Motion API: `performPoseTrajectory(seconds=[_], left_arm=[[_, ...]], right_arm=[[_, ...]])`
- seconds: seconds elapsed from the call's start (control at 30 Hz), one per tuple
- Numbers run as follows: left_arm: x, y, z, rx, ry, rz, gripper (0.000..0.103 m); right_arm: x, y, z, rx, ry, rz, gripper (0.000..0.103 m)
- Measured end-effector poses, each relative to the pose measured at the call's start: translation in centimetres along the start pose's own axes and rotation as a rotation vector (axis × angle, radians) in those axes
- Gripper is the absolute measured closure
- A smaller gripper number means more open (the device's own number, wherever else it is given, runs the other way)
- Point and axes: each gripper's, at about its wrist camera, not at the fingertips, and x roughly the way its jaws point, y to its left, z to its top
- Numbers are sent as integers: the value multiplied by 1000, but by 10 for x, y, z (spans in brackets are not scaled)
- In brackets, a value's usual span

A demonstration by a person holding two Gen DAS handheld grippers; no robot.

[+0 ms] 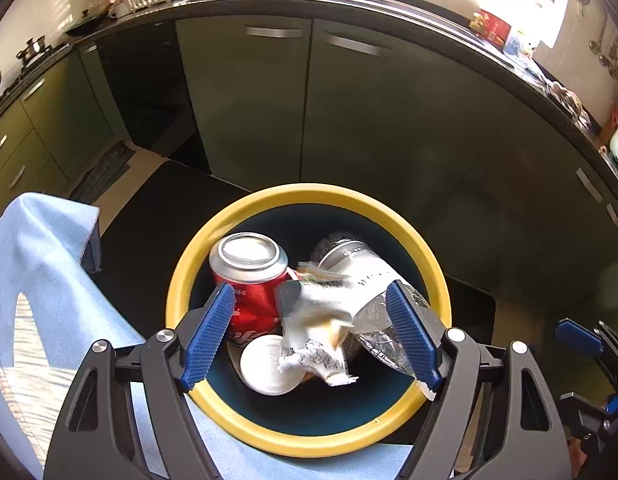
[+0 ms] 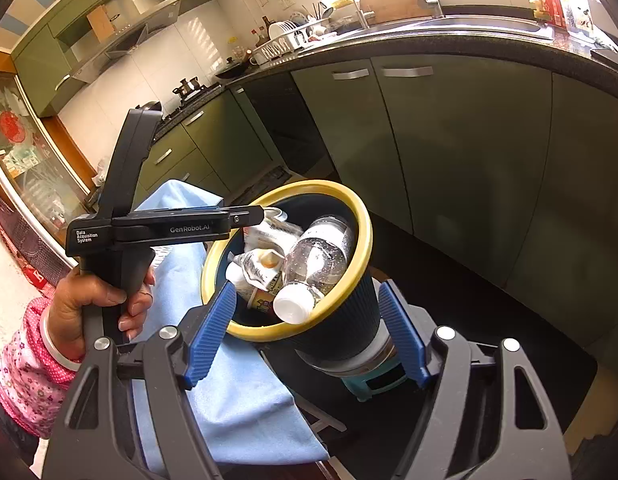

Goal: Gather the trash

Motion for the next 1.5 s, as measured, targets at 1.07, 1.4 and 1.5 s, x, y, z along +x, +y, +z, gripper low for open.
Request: performPoseTrajectory(seconds=[1.07,1.4,1.5], left_arm=[[-356,104,-354,-534,-501,621,5],[-414,90,-405,-585,-610,660,5],[-419,81,-408,-576,-619,660,5]], right_arm=[[-55,148,-40,-400,-91,30,7],[-95,172,-58,-478,-144,49,7],[-103,178,-61,-490,-160,60,7]])
